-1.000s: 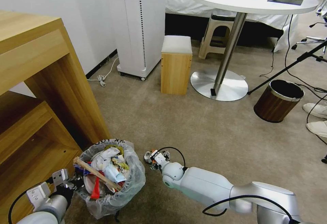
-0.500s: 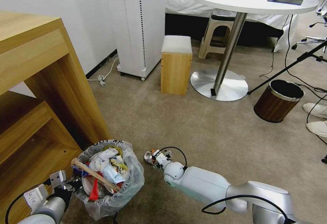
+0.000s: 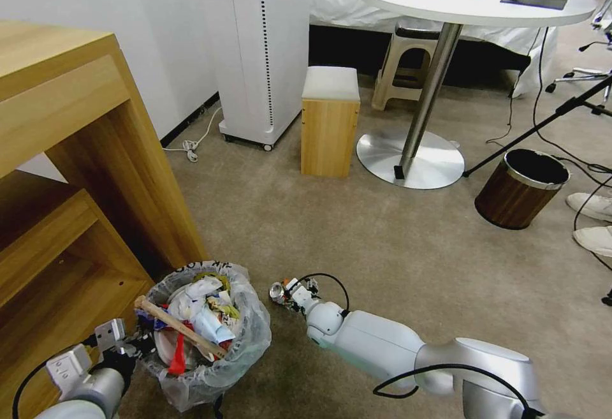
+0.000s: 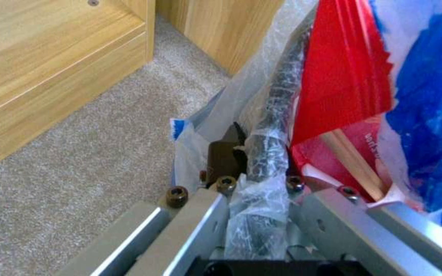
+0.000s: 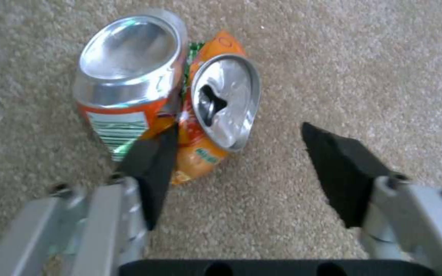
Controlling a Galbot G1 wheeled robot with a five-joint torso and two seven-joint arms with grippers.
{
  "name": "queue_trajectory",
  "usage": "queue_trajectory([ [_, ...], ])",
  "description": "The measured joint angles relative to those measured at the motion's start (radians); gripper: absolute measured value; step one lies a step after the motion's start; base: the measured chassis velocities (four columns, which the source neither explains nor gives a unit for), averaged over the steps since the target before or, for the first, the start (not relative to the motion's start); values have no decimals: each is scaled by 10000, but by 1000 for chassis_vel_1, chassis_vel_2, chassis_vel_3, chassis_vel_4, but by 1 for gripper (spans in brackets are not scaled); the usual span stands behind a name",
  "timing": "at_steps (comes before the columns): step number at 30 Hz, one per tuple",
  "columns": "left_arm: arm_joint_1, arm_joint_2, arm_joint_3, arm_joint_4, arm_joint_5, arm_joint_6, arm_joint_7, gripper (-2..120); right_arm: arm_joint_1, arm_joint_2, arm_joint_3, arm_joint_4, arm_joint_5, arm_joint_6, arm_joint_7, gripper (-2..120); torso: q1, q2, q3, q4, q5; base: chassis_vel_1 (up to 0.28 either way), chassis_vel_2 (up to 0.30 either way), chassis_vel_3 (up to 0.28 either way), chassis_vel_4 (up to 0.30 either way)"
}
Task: Pick up the trash bin and place the garbage on the floor into it.
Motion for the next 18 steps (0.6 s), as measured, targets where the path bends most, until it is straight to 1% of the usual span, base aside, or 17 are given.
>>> queue_trajectory([
  [1,0,0,0,0,0,0,0,0,0,0,0,0,0,0,0,60,0,0,0,0,0,0,0,0,0],
  [2,-4,-1,6,0,0,-2,0,0,-10,-18,-1,8,-21,37,-3,57,0,0,0,0,0,0,0,0,0],
  [3,-7,-2,12,0,0,-6,2,0,-21,-34,0,16,-33,58,-4,52,0,0,0,0,0,0,0,0,0],
  [4,-9,-1,19,1,0,-18,4,0,-50,-69,-1,32,-67,98,-10,43,0,0,0,-1,0,0,0,0,0],
  [5,-9,-1,19,1,0,-18,4,0,-50,-69,-1,32,-67,98,-10,43,0,0,0,-1,0,0,0,0,0],
  [8,23,-2,21,-1,18,-59,19,0,-73,-103,8,21,-170,187,-62,30,0,0,0,-1,0,0,0,0,0],
  [9,23,-2,21,-1,18,-59,19,0,-73,-103,8,21,-170,187,-62,30,0,0,0,-1,0,0,0,0,0],
  [10,37,-6,22,-5,27,-76,29,0,-78,-103,8,10,-202,208,-79,27,0,1,1,0,0,0,0,0,0],
  [13,78,-18,23,-18,70,-124,61,0,-103,-77,6,-36,-267,326,-100,13,0,0,0,-1,0,0,0,0,0],
  [14,78,-18,23,-18,70,-124,61,0,-103,-77,6,-36,-267,326,-100,13,0,0,0,-1,0,0,0,0,0],
  [16,99,-17,17,-26,90,-136,81,0,-132,-77,3,29,-273,335,-102,2,0,0,0,0,0,0,0,0,0],
  [18,103,-15,13,-29,94,-138,84,0,-144,-86,0,84,-273,334,-100,0,0,0,0,0,0,0,0,0,0],
])
